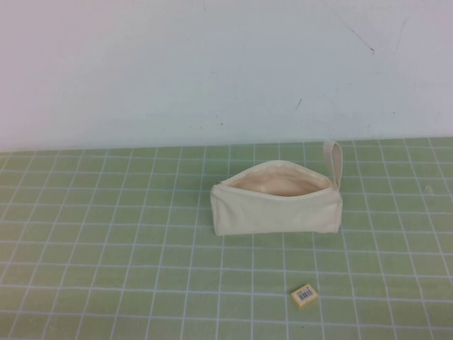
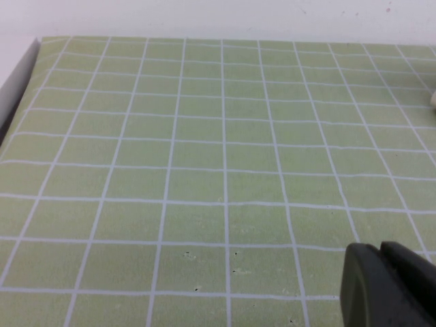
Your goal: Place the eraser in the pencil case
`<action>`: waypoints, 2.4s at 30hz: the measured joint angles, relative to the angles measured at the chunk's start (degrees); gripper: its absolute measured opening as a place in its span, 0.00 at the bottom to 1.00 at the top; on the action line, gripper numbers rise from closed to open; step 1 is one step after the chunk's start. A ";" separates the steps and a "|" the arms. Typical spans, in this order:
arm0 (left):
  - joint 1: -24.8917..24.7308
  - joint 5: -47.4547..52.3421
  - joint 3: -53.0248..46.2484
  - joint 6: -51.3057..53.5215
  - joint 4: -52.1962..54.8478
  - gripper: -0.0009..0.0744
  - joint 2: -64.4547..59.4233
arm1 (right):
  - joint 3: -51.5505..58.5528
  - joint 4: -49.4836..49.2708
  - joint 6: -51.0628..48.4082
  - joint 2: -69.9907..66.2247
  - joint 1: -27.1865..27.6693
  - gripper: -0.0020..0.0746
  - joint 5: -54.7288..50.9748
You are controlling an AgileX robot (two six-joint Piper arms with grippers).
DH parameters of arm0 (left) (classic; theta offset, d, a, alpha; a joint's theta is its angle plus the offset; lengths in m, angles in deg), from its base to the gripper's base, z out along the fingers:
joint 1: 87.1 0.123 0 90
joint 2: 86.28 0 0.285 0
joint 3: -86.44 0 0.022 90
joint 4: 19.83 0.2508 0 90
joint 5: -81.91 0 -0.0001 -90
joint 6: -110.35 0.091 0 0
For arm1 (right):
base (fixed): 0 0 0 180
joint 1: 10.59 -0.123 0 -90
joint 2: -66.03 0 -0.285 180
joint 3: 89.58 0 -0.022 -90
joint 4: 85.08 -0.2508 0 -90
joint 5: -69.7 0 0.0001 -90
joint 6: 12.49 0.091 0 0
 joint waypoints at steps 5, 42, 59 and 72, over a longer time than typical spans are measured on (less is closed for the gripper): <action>0.00 0.00 0.00 0.00 0.00 0.01 0.00 | 0.00 0.00 0.00 0.00 0.00 0.03 0.00; 0.00 0.00 0.00 0.00 0.00 0.01 0.00 | -4.42 -12.33 -3.60 0.00 0.00 0.03 55.25; 0.00 0.00 0.00 0.00 0.00 0.01 0.00 | -45.12 -14.06 -16.56 -30.90 0.00 0.03 -21.45; 0.00 0.00 0.00 0.00 0.00 0.01 0.00 | -45.52 -32.61 -41.27 -63.39 -2.21 0.03 -27.36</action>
